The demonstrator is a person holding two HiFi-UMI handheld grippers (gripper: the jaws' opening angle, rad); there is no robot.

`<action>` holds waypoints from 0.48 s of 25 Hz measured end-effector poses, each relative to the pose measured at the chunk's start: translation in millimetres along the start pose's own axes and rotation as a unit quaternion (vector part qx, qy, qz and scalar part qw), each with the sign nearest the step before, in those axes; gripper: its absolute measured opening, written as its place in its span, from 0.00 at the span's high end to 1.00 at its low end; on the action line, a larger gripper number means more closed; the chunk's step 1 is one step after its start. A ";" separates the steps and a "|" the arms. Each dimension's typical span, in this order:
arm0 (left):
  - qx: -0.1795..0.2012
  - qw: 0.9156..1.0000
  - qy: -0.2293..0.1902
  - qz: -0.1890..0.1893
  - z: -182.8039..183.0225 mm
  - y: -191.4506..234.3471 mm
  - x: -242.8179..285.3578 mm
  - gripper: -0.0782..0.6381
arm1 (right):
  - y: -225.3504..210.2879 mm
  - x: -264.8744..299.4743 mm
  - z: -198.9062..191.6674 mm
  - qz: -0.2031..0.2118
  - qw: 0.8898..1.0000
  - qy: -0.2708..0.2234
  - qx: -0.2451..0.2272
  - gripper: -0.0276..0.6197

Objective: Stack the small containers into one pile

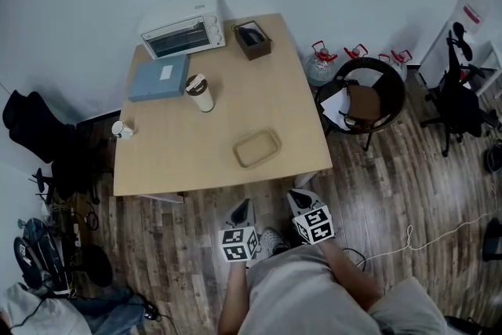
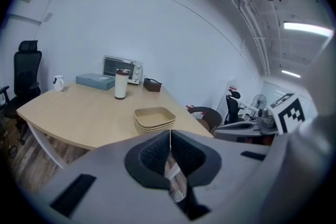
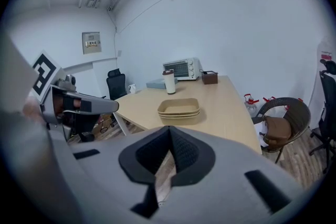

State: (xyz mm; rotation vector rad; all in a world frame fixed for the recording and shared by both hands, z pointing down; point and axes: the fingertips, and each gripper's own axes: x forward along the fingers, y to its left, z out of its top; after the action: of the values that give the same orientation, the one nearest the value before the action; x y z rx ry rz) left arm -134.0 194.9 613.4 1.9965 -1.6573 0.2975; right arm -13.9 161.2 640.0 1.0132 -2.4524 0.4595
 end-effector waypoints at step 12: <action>-0.007 1.000 0.012 0.005 -10.4 5.1 -2.3 0.88 | 8.0 5.4 -4.9 0.008 1.000 0.002 0.005 0.95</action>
State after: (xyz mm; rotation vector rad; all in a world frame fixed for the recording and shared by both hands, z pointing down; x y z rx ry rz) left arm -137.7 201.7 622.3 1.9677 -1.6504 0.3110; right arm -21.7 165.7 645.8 0.9957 -2.4585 0.4791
